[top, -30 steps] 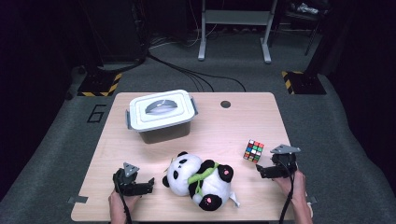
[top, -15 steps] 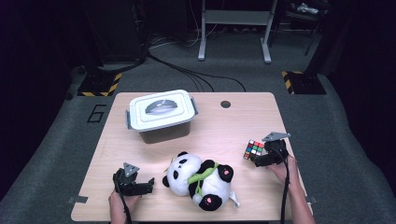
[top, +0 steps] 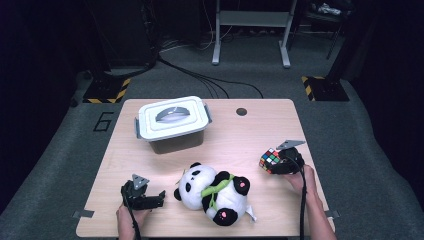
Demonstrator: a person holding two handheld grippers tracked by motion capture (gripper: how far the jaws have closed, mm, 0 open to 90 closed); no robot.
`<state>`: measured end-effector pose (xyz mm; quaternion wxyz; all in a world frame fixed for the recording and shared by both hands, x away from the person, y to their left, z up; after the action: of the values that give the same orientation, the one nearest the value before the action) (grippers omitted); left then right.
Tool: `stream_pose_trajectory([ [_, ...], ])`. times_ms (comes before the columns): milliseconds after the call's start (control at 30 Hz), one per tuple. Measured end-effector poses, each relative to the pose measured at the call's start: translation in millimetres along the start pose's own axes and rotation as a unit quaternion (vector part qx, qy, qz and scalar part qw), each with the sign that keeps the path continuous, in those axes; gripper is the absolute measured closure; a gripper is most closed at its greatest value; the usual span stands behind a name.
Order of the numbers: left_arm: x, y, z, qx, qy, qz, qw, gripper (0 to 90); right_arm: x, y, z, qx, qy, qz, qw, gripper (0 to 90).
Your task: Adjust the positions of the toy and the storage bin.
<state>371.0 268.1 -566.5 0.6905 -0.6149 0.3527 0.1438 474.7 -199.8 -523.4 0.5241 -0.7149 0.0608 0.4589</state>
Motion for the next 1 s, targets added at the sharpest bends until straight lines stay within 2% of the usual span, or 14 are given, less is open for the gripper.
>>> stream_pose_trajectory([
  [233, 0.0, 0.0, -0.1, 0.000, 0.000, 0.000, 1.0000, 0.0, 1.7, -1.4, 2.4, 0.010, 0.009, -0.009, 0.9999, 33.5],
  [267, 0.1, -0.1, -0.1, 0.000, 0.000, 0.000, 1.0000, 0.0, 2.0, -2.0, 2.3, 0.000, 0.009, -0.010, 0.9999, 33.5],
  [367, 0.0, 0.0, -0.3, -0.001, 0.001, 0.001, 1.0000, 0.0, 1.8, -4.3, 6.0, -0.001, 0.009, -0.011, 0.9999, 33.5],
  [433, 0.0, 0.0, -0.2, -0.001, 0.001, 0.001, 1.0000, 0.0, 1.1, -6.4, 8.5, 0.000, 0.003, -0.013, 0.9999, 33.5],
  [467, 0.1, 0.0, -0.2, 0.000, 0.000, 0.000, 1.0000, 0.0, 1.7, -7.8, 8.7, -0.008, 0.000, -0.017, 0.9998, 33.5],
  [500, 0.0, 0.0, -0.3, -0.001, 0.001, 0.001, 1.0000, 0.0, 1.6, -8.7, 11.1, 0.000, 0.000, -0.015, 0.9999, 33.5],
  [533, 0.1, 0.0, -0.2, 0.000, 0.000, 0.000, 1.0000, 0.0, 2.5, -9.9, 11.0, -0.009, -0.004, -0.017, 0.9998, 33.5],
  [633, 0.0, 0.0, -0.1, 0.000, 0.000, 0.000, 1.0000, 0.0, 3.1, -15.0, 15.1, 0.003, -0.015, -0.025, 0.9996, 33.5],
  [733, 0.0, 0.0, -0.1, 0.000, 0.000, 0.000, 1.0000, 0.0, 3.8, -22.3, 19.5, -0.011, -0.022, -0.030, 0.9993, 33.5],
  [900, 0.0, 0.0, -0.2, 0.000, 0.001, 0.001, 1.0000, 0.0, 5.8, -36.0, 30.4, -0.016, -0.035, -0.036, 0.9986, 33.5],
  [1000, -0.1, 0.0, -0.3, 0.000, 0.000, 0.001, 1.0000, 0.0, 8.8, -44.9, 37.4, -0.027, -0.041, -0.040, 0.9980, 33.6],
])
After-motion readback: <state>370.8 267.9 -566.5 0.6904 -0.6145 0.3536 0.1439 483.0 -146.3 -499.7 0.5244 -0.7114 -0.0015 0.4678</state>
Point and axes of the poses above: each handheld gripper's, and its own axes: x roughly forward along the jaws, y roughly out of its underside, z roughly to its left, the point moved 5 cm from there along x, roughly forward along the jaws, and after that the axes turned 2 degrees about -z, right-handed, at the moved point
